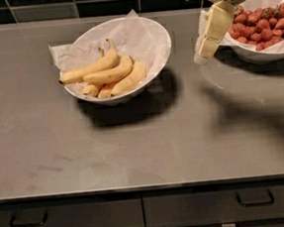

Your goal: Pick banana from white bowl

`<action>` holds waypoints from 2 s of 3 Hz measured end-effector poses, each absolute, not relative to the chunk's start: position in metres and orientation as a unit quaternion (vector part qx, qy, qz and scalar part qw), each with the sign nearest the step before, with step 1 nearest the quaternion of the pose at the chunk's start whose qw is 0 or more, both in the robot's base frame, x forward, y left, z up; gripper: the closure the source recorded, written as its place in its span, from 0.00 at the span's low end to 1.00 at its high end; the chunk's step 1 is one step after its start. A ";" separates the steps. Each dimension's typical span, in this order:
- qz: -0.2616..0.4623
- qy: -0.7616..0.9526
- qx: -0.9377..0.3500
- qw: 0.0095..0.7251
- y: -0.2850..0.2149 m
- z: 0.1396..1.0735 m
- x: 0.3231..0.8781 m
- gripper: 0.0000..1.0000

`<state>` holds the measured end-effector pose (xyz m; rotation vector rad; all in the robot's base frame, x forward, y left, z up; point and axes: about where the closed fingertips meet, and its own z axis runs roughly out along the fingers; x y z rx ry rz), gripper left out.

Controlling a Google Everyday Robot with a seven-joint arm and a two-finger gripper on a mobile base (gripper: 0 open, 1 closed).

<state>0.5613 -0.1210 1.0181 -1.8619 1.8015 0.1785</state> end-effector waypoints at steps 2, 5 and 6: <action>0.181 0.604 -0.710 0.315 -0.038 1.014 0.607 0.00; 0.212 0.586 -0.708 0.331 -0.009 1.003 0.621 0.20; 0.252 0.566 -0.714 0.328 0.022 0.986 0.625 0.21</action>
Offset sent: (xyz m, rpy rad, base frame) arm 0.0692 0.1293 0.0074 0.3219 0.1138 0.3125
